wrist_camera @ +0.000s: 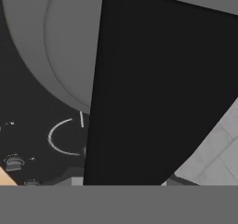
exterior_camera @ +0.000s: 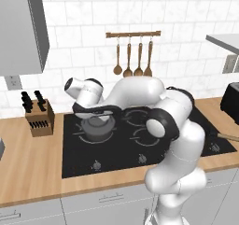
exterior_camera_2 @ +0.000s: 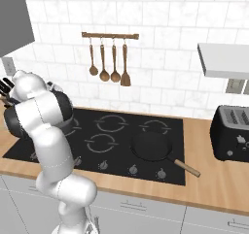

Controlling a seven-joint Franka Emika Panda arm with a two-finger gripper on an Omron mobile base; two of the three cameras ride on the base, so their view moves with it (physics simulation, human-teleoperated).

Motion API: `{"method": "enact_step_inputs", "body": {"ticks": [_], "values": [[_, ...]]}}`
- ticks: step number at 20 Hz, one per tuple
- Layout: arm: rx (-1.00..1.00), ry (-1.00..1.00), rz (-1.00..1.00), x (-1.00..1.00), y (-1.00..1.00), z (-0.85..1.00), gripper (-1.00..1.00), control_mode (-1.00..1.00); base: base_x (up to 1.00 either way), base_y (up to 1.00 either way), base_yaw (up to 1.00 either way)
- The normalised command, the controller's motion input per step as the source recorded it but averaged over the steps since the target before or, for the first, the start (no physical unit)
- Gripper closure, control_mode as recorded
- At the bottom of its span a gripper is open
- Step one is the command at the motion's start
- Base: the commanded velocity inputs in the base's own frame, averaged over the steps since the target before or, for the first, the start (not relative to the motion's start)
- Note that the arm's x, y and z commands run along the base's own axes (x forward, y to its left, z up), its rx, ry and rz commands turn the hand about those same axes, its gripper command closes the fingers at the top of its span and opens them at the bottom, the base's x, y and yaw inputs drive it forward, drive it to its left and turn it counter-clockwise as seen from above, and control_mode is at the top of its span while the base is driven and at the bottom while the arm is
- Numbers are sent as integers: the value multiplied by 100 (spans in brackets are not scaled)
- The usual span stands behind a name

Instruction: Pick the kettle from the counter and place it on a stove burner. Then turn the burner on.

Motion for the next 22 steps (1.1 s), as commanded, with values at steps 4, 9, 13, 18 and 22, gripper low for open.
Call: {"method": "enact_step_inputs", "body": {"ticks": [4,9,13,18,22], "values": [[2,0,-7,31,15,0,100,-100,0,0,0],[3,1,0,18,12,-4,100,-100,0,0,0],[0,2,0,26,18,-24,100,-100,0,0,0],[0,1,0,3,0,-45,100,-100,0,0,0],[0,0,0,0,0,-20,-100,-100,0,0,0]]}}
